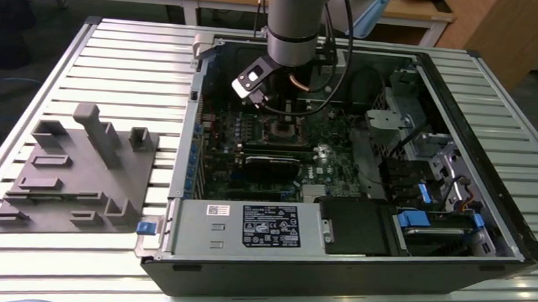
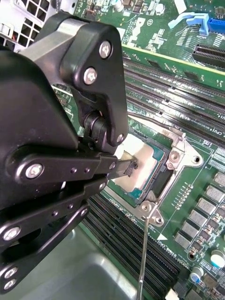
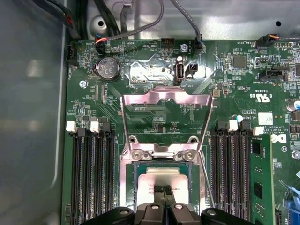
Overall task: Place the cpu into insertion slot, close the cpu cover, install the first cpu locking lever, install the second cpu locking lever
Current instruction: 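Place the cpu into insertion slot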
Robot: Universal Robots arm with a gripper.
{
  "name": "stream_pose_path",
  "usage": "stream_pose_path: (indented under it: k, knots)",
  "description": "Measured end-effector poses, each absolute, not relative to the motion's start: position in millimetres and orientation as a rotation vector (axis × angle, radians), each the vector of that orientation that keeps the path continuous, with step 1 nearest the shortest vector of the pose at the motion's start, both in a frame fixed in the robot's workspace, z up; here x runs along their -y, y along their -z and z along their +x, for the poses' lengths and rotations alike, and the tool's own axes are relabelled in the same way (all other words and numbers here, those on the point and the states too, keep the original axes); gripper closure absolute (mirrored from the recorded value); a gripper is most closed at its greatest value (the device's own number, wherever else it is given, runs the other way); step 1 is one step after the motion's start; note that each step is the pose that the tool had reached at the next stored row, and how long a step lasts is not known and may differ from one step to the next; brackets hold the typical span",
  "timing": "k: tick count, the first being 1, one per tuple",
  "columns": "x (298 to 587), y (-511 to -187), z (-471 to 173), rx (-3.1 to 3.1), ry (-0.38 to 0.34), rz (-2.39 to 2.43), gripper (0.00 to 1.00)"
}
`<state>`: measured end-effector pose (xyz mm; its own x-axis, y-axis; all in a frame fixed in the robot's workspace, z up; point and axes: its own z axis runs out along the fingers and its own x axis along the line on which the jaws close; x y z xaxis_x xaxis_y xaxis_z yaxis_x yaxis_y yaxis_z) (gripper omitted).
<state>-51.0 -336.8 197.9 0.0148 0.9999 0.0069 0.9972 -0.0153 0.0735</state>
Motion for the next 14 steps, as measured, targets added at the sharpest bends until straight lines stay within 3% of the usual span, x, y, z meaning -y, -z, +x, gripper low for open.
stream_pose_path:
  k: [14]
  knots:
    - [336, -220, -51, -2.171, -0.09, 2.204, 0.89]
